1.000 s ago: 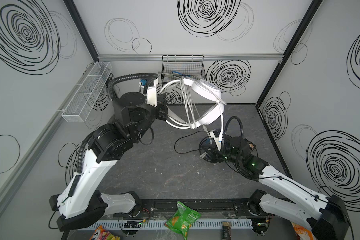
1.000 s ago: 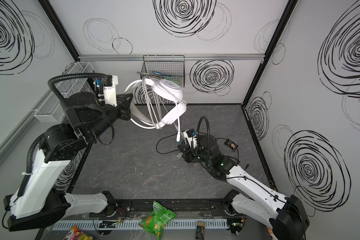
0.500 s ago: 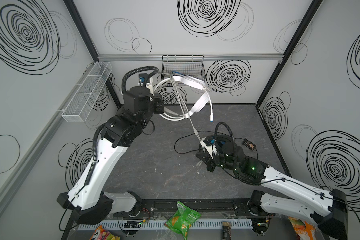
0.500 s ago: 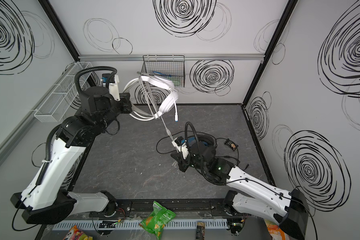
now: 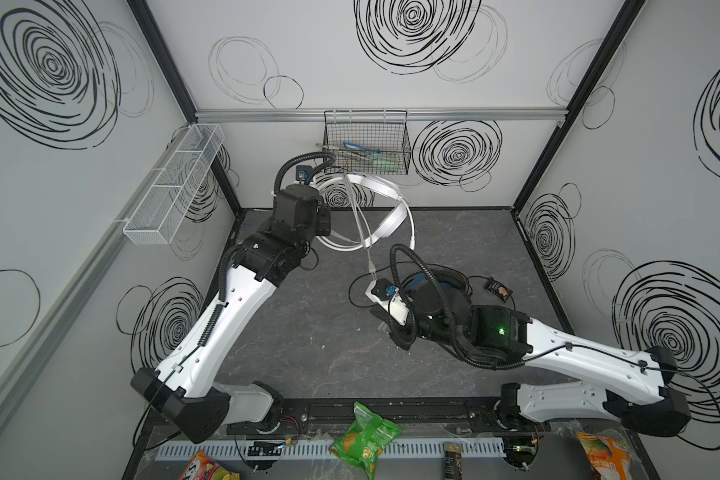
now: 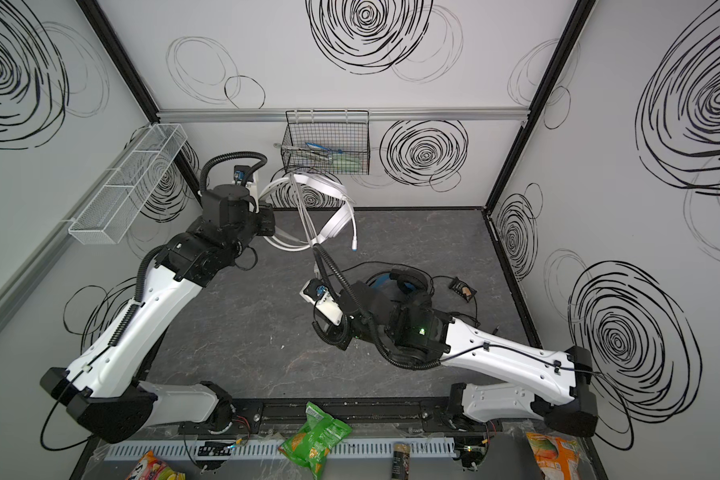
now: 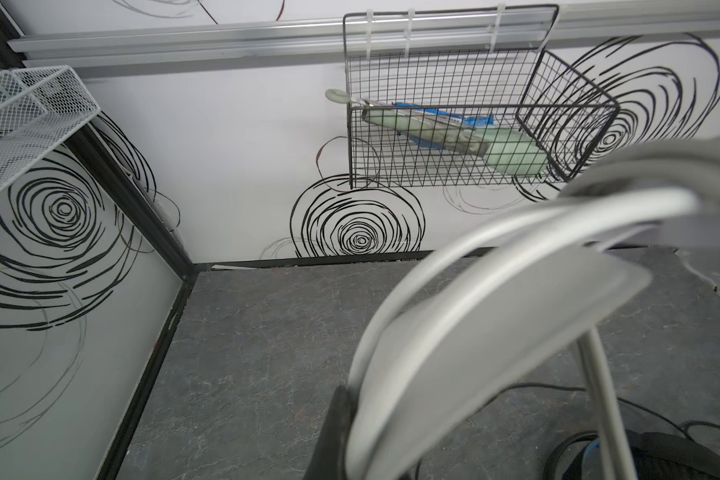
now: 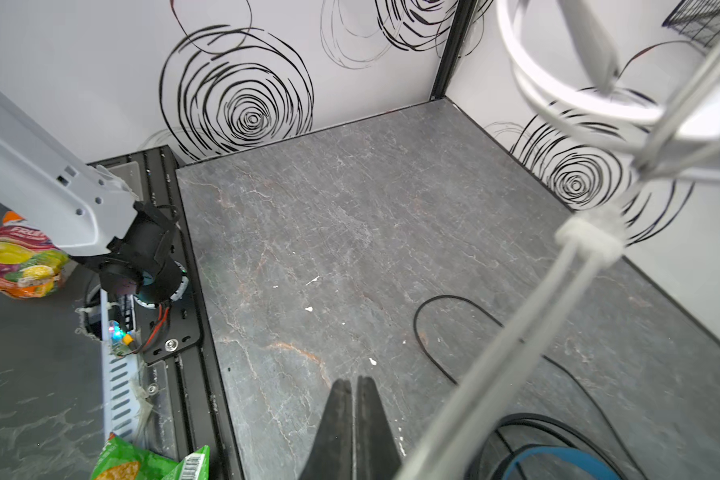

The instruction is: Wrap the headphones

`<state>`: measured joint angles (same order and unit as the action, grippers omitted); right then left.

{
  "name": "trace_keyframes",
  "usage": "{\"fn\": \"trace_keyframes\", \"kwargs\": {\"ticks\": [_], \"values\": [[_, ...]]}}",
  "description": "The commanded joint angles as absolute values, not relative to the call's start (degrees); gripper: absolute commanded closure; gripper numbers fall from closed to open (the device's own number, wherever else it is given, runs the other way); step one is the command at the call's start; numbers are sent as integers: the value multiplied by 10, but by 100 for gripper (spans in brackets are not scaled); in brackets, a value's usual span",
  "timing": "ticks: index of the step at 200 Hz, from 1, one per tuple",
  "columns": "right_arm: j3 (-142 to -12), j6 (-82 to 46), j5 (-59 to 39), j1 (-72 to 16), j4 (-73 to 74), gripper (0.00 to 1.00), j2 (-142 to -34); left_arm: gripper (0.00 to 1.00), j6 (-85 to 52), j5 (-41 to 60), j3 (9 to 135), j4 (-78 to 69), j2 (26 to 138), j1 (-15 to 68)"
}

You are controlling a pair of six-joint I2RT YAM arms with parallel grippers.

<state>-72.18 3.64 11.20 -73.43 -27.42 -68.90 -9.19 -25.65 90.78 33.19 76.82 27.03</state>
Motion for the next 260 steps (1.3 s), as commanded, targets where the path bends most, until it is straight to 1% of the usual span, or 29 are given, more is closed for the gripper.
{"fn": "trace_keyframes", "kwargs": {"ticks": [1, 22, 56, 93, 114, 176, 214, 260], "values": [[-807, 92, 163, -745, -377, 100, -726, 100, -70, -292, 893, 249, 756, 273], [-890, 112, 190, -745, -439, 100, -771, 100, -50, -285, 880, 268, 753, 276], [-1020, 124, 206, -743, -522, 100, -846, 100, -30, -237, 862, 299, 750, 280], [-1097, 165, 230, -722, -575, 100, -885, 100, -16, -205, 836, 309, 738, 294], [-1106, 178, 230, -701, -562, 96, -876, 100, -3, -197, 827, 312, 733, 306], [-1102, 168, 254, -654, -525, 97, -884, 100, 12, -145, 817, 327, 722, 330], [-1095, 149, 232, -603, -497, 96, -879, 100, 15, -125, 817, 343, 717, 341], [-1068, 148, 214, -587, -465, 95, -868, 100, 18, -92, 823, 350, 710, 350]]}}
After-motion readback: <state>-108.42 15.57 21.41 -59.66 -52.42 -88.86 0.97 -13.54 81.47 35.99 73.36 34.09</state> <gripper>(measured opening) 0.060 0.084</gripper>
